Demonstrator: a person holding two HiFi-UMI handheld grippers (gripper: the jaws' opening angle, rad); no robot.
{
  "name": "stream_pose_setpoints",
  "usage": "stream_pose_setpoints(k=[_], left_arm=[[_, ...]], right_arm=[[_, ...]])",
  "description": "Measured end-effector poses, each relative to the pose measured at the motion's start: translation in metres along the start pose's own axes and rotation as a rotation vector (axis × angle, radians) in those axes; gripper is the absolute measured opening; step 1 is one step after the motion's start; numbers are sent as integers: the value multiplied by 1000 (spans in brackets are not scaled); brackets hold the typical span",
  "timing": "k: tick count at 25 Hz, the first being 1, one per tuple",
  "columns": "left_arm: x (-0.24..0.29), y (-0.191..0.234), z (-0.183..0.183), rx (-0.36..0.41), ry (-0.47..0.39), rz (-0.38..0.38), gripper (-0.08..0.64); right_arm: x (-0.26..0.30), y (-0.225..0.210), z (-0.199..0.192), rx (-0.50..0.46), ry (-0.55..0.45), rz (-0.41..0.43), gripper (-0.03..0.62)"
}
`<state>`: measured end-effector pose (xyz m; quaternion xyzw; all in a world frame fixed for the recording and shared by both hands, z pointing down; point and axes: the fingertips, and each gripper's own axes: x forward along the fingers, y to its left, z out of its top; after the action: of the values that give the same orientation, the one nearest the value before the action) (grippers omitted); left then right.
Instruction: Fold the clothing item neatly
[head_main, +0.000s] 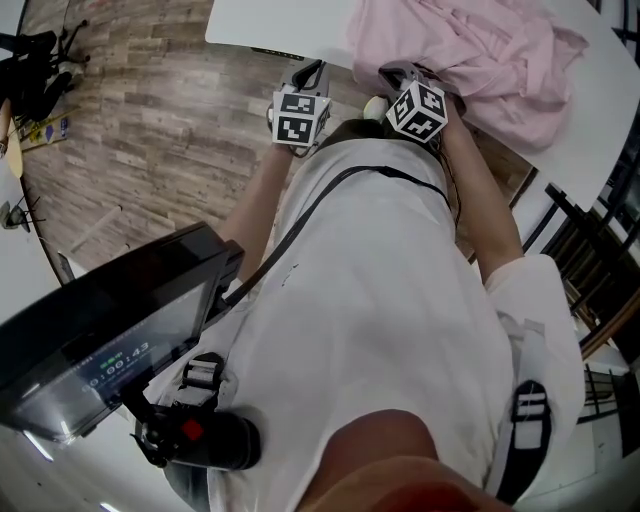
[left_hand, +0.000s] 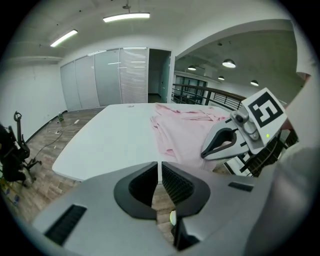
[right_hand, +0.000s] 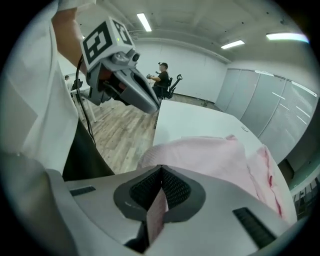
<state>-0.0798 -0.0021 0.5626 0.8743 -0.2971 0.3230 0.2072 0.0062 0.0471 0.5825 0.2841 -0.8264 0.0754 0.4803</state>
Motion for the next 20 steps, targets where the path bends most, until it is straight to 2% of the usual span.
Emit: stream_pose_setpoints(k=[3,5,7,8,9,10,16,20], left_arm=[[1,2,-1,-4,2,3,5],[1,1,-2,-2,3,2,5],[2,0,-1,1,5,1,5],[2,0,0,2,4,1,5],[2,0,1,1,2,3,5],[1,0,2,0,1,4,5],[4,-2,11,7,-18,1,5],[6,-6,26,24,-54,-3,5]], right_arm=[[-1,5,6,1,-18,38,13],[11,17,-2,-34,31,80,116],[17,20,-7,-56,52,84,122],[16,19,-5,-48,45,80,116],[13,16,-2,-33,30,72,51],[8,14,3,-20,11,65,25],[-34,-9,33,34,-91,58,25],[-71,-65,48,21,-129,-26,25]])
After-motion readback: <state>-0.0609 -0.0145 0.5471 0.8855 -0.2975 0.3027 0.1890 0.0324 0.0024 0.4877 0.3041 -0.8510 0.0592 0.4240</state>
